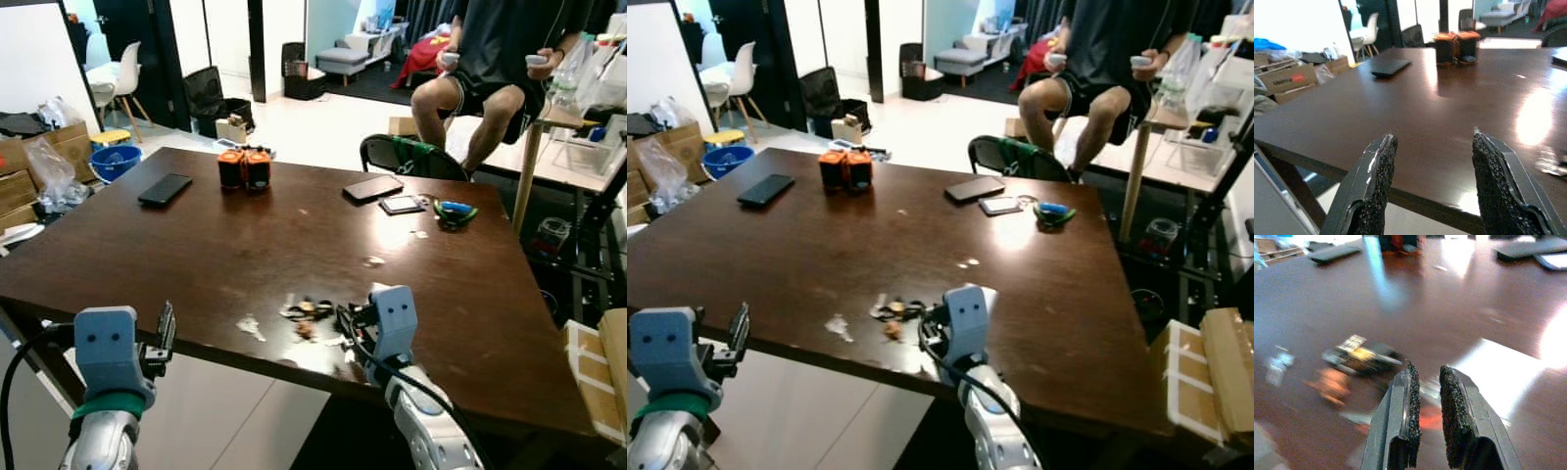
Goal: Hang keys on a hook
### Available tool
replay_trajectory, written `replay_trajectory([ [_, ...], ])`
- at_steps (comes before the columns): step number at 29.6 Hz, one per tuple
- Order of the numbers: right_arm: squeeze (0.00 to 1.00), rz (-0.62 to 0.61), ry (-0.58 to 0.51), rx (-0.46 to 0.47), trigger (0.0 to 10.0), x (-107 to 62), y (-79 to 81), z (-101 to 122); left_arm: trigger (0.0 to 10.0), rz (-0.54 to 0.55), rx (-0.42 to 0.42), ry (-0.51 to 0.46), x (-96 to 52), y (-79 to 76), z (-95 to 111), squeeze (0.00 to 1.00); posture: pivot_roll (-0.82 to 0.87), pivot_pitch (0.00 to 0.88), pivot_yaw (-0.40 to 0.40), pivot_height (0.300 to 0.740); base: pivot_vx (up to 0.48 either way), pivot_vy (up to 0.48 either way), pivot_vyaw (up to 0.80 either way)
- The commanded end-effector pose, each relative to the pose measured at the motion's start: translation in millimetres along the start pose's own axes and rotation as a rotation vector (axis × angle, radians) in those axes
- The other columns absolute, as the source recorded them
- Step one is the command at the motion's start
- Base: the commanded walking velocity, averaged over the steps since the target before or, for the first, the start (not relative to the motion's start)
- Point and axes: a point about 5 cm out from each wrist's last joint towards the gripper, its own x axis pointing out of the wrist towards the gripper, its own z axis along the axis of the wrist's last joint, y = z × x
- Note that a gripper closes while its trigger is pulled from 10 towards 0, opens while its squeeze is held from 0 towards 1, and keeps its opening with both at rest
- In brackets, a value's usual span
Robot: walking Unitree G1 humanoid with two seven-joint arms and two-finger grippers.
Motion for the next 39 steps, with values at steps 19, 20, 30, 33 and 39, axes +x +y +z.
replay_trajectory([
  [19,0.0,-0.013,-0.001,0.023,10.0,1.5,1.6,1,10.0,-0.038,-0.05,-0.033,0.8,-0.8,10,0.0,-0.12,0.018,0.102,0.74,0.0,-0.177,0.0],
  [20,0.0,-0.013,-0.001,0.023,10.0,1.5,1.6,1,10.0,-0.038,-0.05,-0.033,0.8,-0.8,10,0.0,-0.12,0.018,0.102,0.74,0.0,0.48,0.0],
  [30,0.0,-0.02,0.004,0.023,10.0,0.3,-0.2,0,10.0,-0.044,-0.011,-0.016,0.7,-1.0,7,0.0,-0.12,0.021,0.104,0.74,0.0,0.192,0.0],
  [33,0.0,-0.02,0.004,0.022,10.0,0.3,-0.3,0,10.0,-0.044,-0.009,-0.018,0.3,-1.3,7,0.0,-0.12,0.021,0.104,0.74,0.0,0.0,0.0],
  [39,0.0,-0.018,0.002,0.022,10.0,1.2,0.0,1,10.0,-0.04,-0.016,-0.018,-0.8,-1.0,7,0.0,-0.12,0.02,0.102,0.74,0.0,0.0,0.0],
])
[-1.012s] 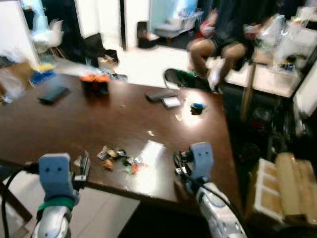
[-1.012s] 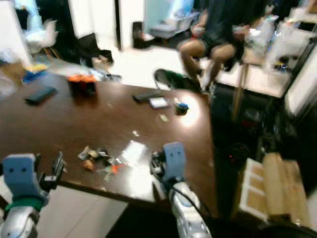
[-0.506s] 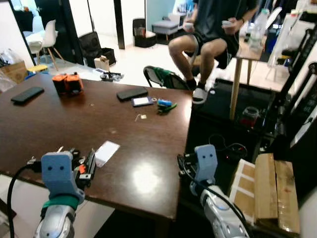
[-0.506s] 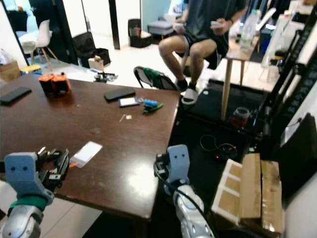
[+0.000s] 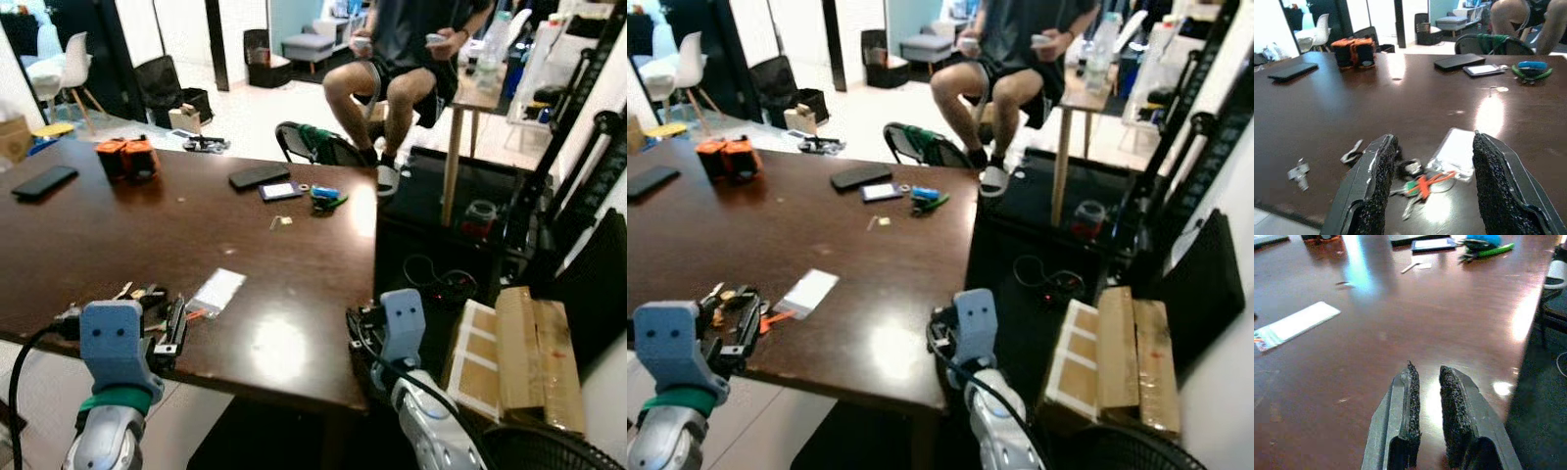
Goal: Hang keys on a hook
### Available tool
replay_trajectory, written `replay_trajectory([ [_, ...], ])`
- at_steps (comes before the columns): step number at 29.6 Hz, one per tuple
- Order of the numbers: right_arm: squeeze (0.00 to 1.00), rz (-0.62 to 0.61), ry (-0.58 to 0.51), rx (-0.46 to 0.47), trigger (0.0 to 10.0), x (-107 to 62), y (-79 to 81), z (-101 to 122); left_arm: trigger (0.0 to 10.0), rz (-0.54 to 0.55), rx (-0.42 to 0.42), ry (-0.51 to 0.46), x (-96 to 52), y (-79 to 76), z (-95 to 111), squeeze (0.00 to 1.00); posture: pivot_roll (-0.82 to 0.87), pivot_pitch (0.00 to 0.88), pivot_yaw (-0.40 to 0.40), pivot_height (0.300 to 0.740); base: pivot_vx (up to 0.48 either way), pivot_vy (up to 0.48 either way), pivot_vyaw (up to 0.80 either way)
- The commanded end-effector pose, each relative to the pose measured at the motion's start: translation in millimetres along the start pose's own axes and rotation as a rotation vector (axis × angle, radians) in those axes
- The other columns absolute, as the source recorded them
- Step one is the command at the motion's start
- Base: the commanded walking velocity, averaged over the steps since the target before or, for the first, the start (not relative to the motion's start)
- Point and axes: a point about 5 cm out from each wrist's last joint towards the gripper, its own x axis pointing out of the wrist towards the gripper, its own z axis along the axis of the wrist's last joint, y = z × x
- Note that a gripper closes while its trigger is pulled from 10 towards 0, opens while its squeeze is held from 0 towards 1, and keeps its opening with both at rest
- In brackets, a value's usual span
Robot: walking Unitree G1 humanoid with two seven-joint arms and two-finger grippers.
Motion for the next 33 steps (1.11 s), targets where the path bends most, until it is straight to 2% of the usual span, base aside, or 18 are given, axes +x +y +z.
replay_trajectory([
  [1,0.0,0.008,0.009,0.01,10.0,1.0,2.1,-1,10.0,0.012,0.007,0.019,-2.4,3.0,-3,0.0,-0.12,0.016,0.1,0.74,0.0,0.39,0.0],
  [20,0.0,0.011,0.006,0.005,10.0,1.3,1.1,0,10.0,0.02,-0.004,0.024,-1.7,3.4,-4,0.0,-0.13,0.002,0.095,0.74,0.0,0.45,0.0],
  [25,0.0,0.014,0.001,0.012,10.0,2.0,1.9,1,10.0,0.033,0.005,0.007,-1.2,6.4,-2,0.0,-0.13,0.003,0.094,0.74,0.0,-0.48,0.0],
  [26,0.0,0.023,-0.031,0.051,10.0,2.7,3.7,6,10.0,0.039,0.001,-0.001,-1.1,8.0,0,0.0,-0.13,0.004,0.092,0.74,0.0,-0.48,0.0],
  [27,0.0,0.023,-0.031,0.051,10.0,2.7,3.7,6,10.0,0.039,0.001,-0.001,-1.1,8.0,0,0.0,-0.13,0.004,0.092,0.74,0.0,-0.48,0.0],
  [28,0.0,0.038,-0.081,0.073,10.0,3.2,6.2,14,10.0,0.055,-0.013,-0.006,-1.7,10.1,0,0.0,-0.13,0.004,0.092,0.74,0.0,0.0,0.0],
  [33,0.0,0.049,-0.128,0.089,10.0,4.0,8.3,21,10.0,0.067,-0.016,-0.01,-2.7,11.5,0,0.0,-0.12,0.009,0.091,0.74,0.0,0.0,0.0],
])
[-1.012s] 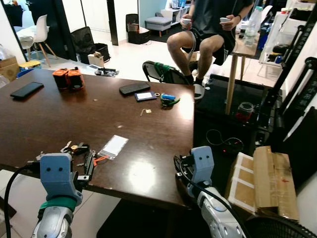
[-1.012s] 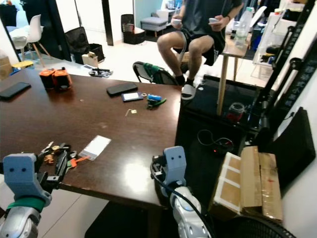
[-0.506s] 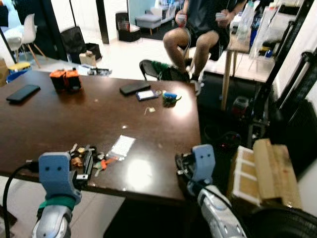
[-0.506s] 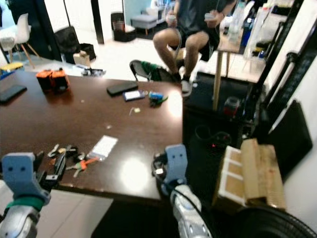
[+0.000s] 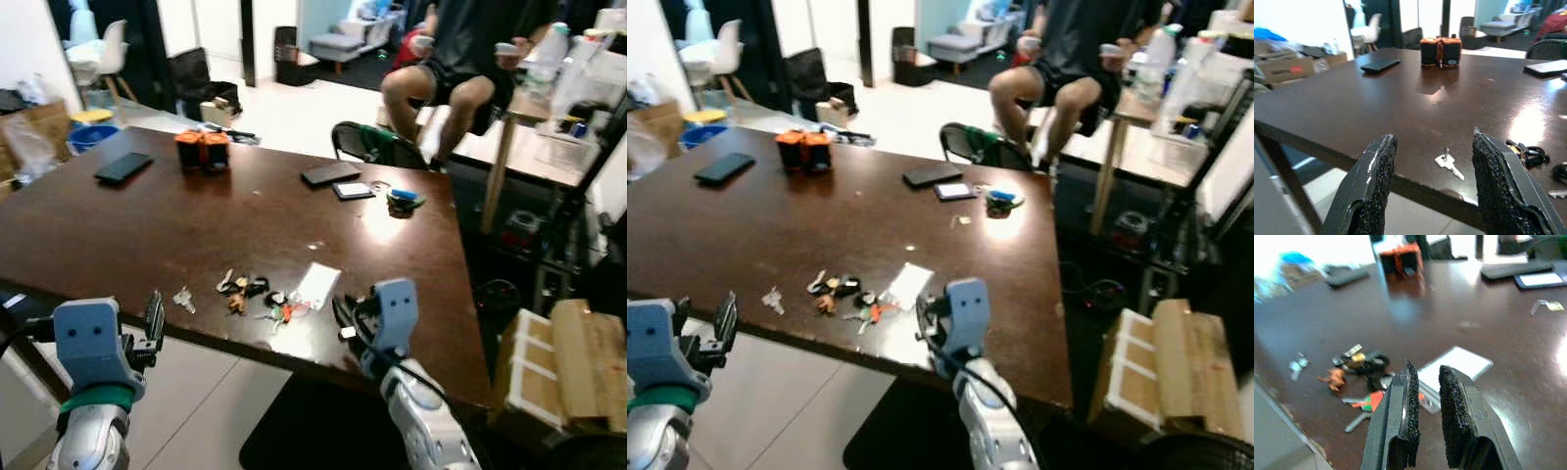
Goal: Hang keys on a hook
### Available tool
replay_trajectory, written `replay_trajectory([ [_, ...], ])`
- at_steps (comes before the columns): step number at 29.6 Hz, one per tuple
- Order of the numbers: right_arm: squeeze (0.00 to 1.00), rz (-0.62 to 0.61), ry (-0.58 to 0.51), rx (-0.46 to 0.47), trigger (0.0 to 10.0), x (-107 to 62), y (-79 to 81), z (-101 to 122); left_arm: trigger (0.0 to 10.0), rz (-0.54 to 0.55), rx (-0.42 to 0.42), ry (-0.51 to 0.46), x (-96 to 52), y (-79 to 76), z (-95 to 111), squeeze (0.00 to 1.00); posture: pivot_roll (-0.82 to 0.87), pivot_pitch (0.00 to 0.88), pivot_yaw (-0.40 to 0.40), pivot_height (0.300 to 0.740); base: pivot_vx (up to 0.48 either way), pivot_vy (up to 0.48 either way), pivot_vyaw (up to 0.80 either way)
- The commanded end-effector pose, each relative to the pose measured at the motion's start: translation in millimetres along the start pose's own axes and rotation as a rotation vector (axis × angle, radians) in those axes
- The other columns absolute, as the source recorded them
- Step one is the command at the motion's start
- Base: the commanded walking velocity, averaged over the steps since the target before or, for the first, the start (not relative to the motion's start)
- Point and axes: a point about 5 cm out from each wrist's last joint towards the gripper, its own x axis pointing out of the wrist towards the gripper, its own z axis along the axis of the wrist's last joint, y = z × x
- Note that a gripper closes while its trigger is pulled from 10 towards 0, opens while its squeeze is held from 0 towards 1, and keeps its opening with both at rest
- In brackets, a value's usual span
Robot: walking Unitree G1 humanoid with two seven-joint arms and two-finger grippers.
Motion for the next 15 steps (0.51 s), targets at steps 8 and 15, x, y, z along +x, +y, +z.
replay_trajectory([
  [8,0.0,-0.034,0.004,-0.057,10.0,-4.9,-7.0,-3.7,10.0,-0.014,0.015,0.004,-4.5,-0.6,-1.4,0.0,-0.12,0.012,0.092,0.74,0.0,0.0,0.0],
  [15,0.0,-0.053,-0.008,-0.131,10.0,-3.5,-8.7,0.0,10.0,-0.017,0.015,0.001,-3.7,-0.9,0.5,0.0,-0.11,0.012,0.095,0.74,0.0,0.0,0.69],
])
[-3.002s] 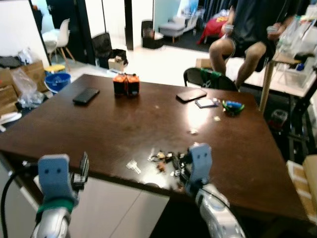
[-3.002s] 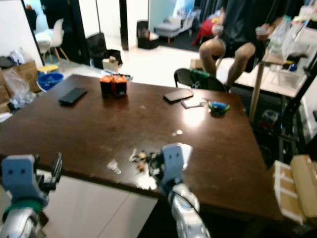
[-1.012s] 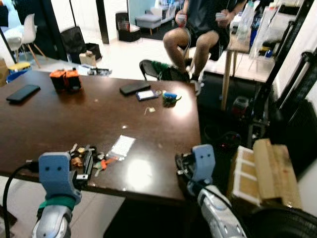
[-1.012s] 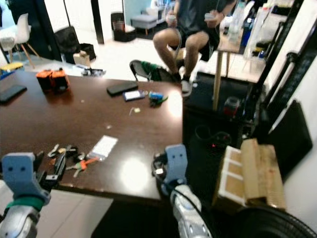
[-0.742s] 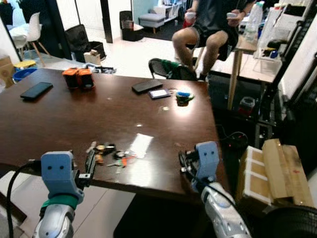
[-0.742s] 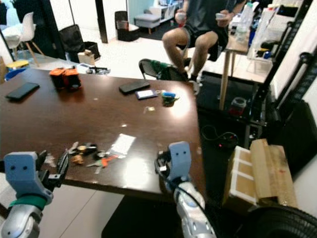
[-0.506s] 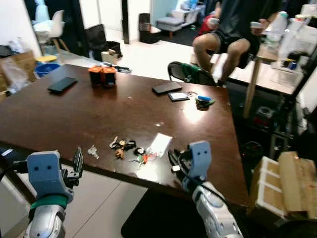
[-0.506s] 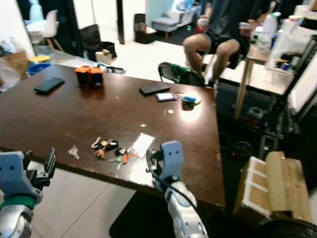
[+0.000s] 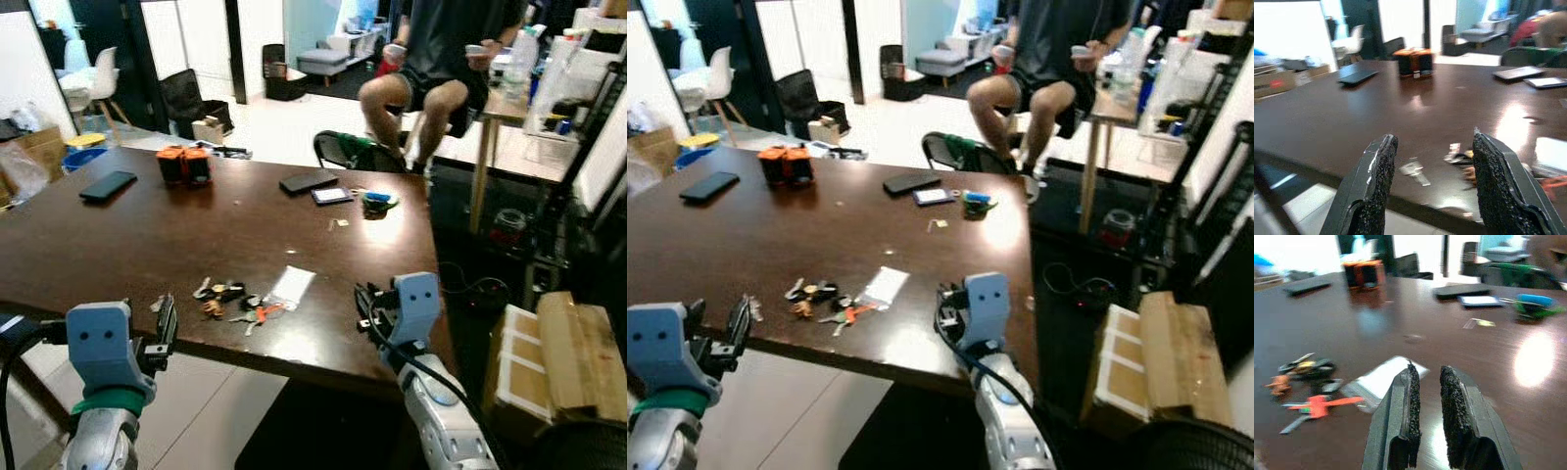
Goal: Hang keys on a hook
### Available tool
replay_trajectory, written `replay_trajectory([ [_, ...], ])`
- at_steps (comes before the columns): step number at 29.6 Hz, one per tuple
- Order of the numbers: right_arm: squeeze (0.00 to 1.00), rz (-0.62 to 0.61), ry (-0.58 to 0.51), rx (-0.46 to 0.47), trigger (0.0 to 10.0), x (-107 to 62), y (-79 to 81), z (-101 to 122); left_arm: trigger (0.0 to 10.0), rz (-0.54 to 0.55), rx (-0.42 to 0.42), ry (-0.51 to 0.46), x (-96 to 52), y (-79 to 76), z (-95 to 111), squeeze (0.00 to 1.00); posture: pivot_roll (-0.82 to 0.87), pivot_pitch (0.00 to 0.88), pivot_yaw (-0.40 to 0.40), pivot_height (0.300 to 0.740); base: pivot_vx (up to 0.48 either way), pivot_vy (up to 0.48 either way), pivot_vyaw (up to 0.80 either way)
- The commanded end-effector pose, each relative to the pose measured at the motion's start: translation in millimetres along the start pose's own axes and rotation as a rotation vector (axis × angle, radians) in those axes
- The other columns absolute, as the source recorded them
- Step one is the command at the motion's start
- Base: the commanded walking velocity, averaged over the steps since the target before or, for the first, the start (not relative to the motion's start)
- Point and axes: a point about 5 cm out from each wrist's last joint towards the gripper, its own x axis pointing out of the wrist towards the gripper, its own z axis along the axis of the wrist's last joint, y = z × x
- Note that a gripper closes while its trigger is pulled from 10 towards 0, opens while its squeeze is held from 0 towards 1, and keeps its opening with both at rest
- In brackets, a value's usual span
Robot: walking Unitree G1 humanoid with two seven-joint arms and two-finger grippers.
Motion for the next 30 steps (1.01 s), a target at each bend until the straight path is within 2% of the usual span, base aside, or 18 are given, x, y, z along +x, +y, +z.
replay_trajectory([
  [1,0.0,0.017,-0.008,-0.03,10.0,1.8,5.4,1,10.0,0.009,0.015,-0.005,-1.2,4.1,3,0.0,-0.12,0.012,0.098,0.74,0.0,0.0,0.8],
  [9,0.0,0.031,-0.012,-0.044,10.0,1.4,6.7,2,10.0,0.056,0.038,0.004,-3.0,13.7,3,0.0,-0.11,0.012,0.097,0.74,0.0,0.0,0.8],
  [10,0.0,0.036,0.0,-0.044,10.0,1.6,7.2,0,10.0,0.082,0.006,0.024,-6.3,17.6,1,0.0,-0.11,0.013,0.092,0.74,0.0,0.0,0.8],
  [14,0.0,0.038,0.007,-0.044,10.0,1.9,7.1,-1,10.0,0.097,-0.007,0.042,-9.0,19.9,-1,0.0,-0.11,0.01,0.085,0.74,0.0,0.0,0.8],
  [18,0.0,0.041,0.013,-0.045,10.0,2.9,7.9,-2,10.0,0.104,0.002,0.059,-12.6,21.0,-3,0.0,-0.1,0.006,0.076,0.74,0.0,0.0,0.8],
  [20,0.0,0.043,0.012,-0.054,10.0,5.5,10.1,-2,10.0,0.124,0.059,0.069,-18.1,24.8,-5,0.0,-0.11,0.001,0.076,0.74,0.0,0.0,0.8],
  [30,0.0,0.03,0.014,-0.071,10.0,4.7,5.9,-2,10.0,0.144,0.057,0.067,-14.5,25.8,-6,0.0,-0.12,0.0,0.085,0.74,0.0,0.0,0.8],
])
